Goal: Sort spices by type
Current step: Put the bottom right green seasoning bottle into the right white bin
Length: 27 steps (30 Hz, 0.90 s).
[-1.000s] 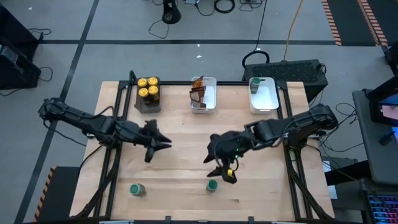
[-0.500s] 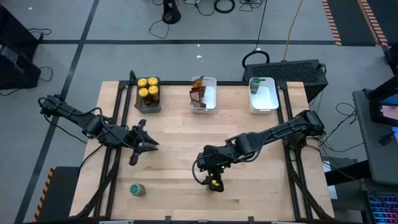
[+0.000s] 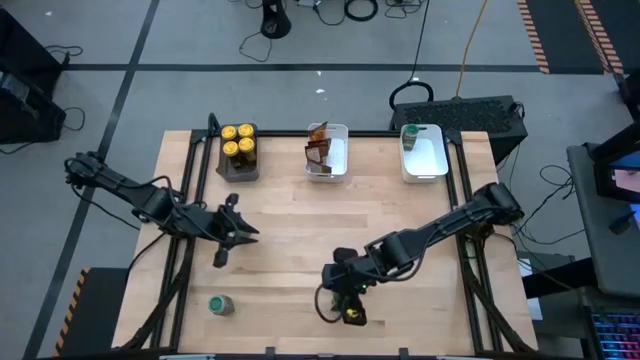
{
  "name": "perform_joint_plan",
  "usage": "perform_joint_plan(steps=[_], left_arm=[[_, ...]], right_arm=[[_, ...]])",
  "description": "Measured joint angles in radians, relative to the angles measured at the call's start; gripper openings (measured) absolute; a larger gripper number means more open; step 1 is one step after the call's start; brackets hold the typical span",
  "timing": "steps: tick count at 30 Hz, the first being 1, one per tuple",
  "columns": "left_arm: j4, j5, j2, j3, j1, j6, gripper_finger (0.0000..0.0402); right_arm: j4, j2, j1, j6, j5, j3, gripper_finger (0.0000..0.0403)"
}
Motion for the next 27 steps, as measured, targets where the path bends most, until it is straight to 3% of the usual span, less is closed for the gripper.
perform_joint_plan(steps=[11, 19, 27], left_arm=[[0.003, 0.0, 0.021, 0.0, 0.0, 0.002, 0.0105], [0.022, 0.0, 0.027, 0.0, 0.0, 0.0, 0.0105], [0.022, 0.0, 0.026, 0.0, 0.0, -0.004, 0.0105]], right_arm=[[-0.077, 0.012, 0.038, 0.013, 0.168, 0.0, 0.0254], [-0.103, 0.028, 0.049, 0.019, 0.185, 0.0, 0.0259], [-0.127, 0.055, 0.052, 0.029, 0.18, 0.0, 0.0302]])
